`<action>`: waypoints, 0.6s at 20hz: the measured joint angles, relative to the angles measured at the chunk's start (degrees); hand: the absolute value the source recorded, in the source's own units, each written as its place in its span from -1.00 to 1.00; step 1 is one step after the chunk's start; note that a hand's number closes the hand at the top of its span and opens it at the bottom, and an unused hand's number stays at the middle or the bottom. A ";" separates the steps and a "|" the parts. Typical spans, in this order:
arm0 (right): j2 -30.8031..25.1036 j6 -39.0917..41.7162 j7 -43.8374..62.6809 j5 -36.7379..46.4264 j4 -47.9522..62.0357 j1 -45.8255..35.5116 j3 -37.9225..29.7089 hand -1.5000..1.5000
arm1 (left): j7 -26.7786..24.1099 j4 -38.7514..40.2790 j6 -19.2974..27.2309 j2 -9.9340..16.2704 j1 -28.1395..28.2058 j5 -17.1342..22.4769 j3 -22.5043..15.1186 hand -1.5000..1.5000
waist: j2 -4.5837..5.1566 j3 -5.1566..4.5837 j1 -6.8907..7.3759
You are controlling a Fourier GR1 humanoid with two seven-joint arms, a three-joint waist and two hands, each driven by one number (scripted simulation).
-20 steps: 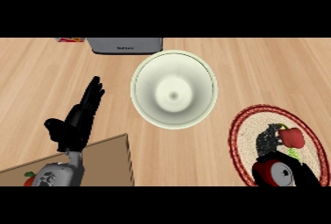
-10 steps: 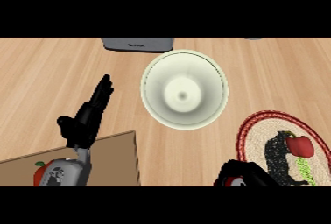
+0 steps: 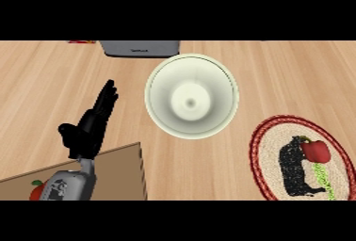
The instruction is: Pick the can from the placemat and place it in the bowl
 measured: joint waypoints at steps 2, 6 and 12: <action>-0.95 -0.17 -1.52 -2.01 -3.16 -0.18 -1.69 1.00 | -0.12 0.11 0.34 -0.04 0.26 -0.26 0.19 0.00 | -0.03 -0.01 -0.64; -1.40 0.51 -0.19 -6.55 -9.41 -1.66 -7.04 1.00 | -0.57 -0.50 0.09 0.22 1.59 -0.12 0.53 0.00 | -0.04 -0.05 -1.17; -0.22 1.20 14.85 -18.61 -19.74 -8.21 -13.84 1.00 | -1.03 -0.42 0.16 -0.17 1.67 -0.31 0.70 0.00 | 0.02 -0.11 -1.22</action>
